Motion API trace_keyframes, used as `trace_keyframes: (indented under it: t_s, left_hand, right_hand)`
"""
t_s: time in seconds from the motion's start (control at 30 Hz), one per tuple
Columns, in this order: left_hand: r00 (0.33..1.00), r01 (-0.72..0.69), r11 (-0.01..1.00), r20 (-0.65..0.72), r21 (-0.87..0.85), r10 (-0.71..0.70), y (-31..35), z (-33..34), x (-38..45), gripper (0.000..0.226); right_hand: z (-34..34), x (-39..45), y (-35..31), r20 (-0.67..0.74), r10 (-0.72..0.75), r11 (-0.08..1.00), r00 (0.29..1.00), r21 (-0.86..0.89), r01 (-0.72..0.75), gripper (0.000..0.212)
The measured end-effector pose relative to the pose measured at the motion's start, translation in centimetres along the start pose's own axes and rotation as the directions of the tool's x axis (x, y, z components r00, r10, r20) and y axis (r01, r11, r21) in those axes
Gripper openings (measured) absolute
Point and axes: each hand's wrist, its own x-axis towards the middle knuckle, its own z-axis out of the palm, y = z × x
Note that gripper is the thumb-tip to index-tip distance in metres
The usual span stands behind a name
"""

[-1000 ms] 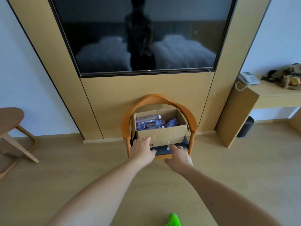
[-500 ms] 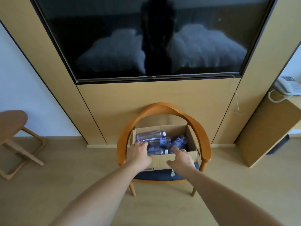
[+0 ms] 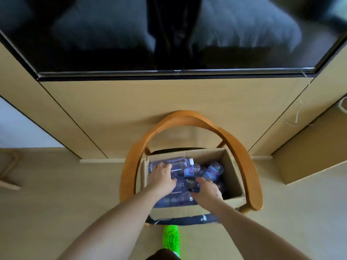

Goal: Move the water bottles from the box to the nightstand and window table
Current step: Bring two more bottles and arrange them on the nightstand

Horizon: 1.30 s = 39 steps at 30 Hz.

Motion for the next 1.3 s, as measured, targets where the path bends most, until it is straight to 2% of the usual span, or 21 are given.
trace_keyframes:
  t_s: [0.1,0.2,0.3,0.33,0.37,0.47,0.5,0.6,0.77,0.9,1.0,1.1,1.2,1.3]
  left_hand:
    - [0.998,0.015,1.0,0.059,0.005,-0.015,-1.8,0.4,2.7,0.058]
    - [0.995,0.038,0.999,0.097,0.0,-0.037,-3.0,1.3,4.2,0.06]
    - [0.995,0.032,0.999,0.098,0.021,-0.034,-3.6,2.7,5.6,0.068]
    - [0.995,0.033,0.998,0.089,0.045,-0.037,-3.7,3.2,6.1,0.07]
    - [0.996,0.041,0.996,0.077,0.075,-0.047,-3.8,3.8,6.6,0.072]
    - [0.996,0.077,0.986,0.034,0.149,-0.082,-3.8,5.5,7.9,0.077]
    - [0.996,0.077,0.983,0.021,0.169,-0.082,-3.7,6.1,8.4,0.079]
    - [0.997,0.08,0.971,-0.013,0.226,-0.079,-3.3,8.2,9.9,0.085]
    - [0.996,0.08,0.94,-0.051,0.331,-0.067,-2.3,10.9,10.9,0.091]
    - [0.996,0.089,0.896,-0.068,0.436,-0.065,-1.9,11.1,12.2,0.078]
    - [0.996,0.086,0.891,-0.05,0.446,-0.072,-1.8,10.7,12.2,0.073]
    - [0.998,0.059,0.917,-0.031,0.395,-0.051,-1.7,9.9,11.9,0.067]
    - [0.999,-0.03,0.949,0.035,0.314,0.02,-2.0,8.7,11.2,0.06]
    - [0.992,-0.117,0.957,0.08,0.265,0.099,-1.9,7.6,10.3,0.057]
  right_hand:
    - [0.4,2.7,-0.7,0.054,0.034,0.999,0.998,0.017,-0.035,0.057]
    - [1.9,4.3,-1.0,0.165,0.06,0.997,0.984,0.038,-0.067,0.057]
    - [3.9,6.0,-0.3,0.311,0.048,0.995,0.949,0.072,-0.075,0.037]
    - [4.5,6.7,0.1,0.37,0.03,0.993,0.929,0.099,-0.072,0.036]
    - [5.0,7.4,0.6,0.424,0.019,0.991,0.905,0.111,-0.072,0.041]
    - [5.4,9.4,1.8,0.528,0.014,0.995,0.849,0.076,-0.064,0.079]
    - [5.4,10.1,2.2,0.555,0.015,0.995,0.832,0.07,-0.065,0.084]
    - [5.4,12.1,3.0,0.626,-0.016,0.993,0.779,0.102,-0.062,0.082]
    - [5.7,13.0,4.1,0.664,-0.029,0.979,0.747,0.169,-0.113,0.08]
    - [6.0,13.6,4.6,0.691,-0.046,0.964,0.721,0.221,-0.15,0.081]
    - [6.1,13.8,4.8,0.705,-0.046,0.958,0.707,0.231,-0.167,0.08]
    - [5.8,13.4,4.6,0.686,-0.011,0.952,0.728,0.229,-0.202,0.087]
    - [5.2,12.8,4.1,0.642,0.006,0.952,0.767,0.23,-0.2,0.092]
    - [4.1,12.2,3.7,0.566,0.009,0.955,0.824,0.24,-0.176,0.074]
